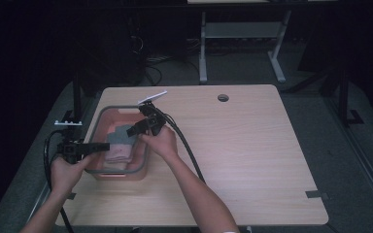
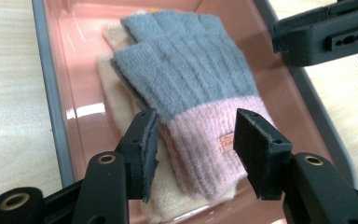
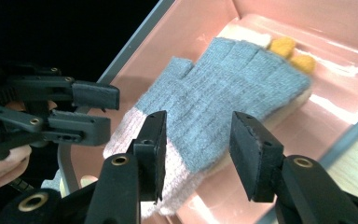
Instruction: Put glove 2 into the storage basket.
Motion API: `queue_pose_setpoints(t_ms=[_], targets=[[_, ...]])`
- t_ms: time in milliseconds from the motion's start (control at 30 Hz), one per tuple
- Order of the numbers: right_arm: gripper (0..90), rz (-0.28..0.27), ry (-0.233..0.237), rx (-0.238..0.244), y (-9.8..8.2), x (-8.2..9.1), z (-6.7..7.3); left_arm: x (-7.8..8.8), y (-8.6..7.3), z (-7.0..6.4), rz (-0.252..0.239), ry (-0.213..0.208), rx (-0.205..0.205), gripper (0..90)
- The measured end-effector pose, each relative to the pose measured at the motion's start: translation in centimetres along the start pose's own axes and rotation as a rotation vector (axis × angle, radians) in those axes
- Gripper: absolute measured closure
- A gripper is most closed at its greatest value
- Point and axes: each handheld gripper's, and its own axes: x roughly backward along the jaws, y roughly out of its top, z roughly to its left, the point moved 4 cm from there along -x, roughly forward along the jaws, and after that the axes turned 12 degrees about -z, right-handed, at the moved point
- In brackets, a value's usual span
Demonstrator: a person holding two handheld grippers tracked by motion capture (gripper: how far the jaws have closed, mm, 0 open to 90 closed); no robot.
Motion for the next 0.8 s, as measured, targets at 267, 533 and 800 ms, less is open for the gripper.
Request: queue_pose_setpoints(t_ms=[267,533,800], targets=[[52.8,-0.030,0.018,-0.018,0.3,1.9,-0.4,0.6,0.7,-0.8,-0.048,-0.029,0.002,48.8],[51.2,-0.066,0.037,-0.019,0.5,3.9,-0.7,0.7,1.5,-2.3,-0.086,-0.081,-0.019,47.0],[49.3,-0.098,0.034,-0.022,0.4,6.0,-1.5,0.0,1.8,-4.1,-0.083,-0.121,-0.043,44.5]])
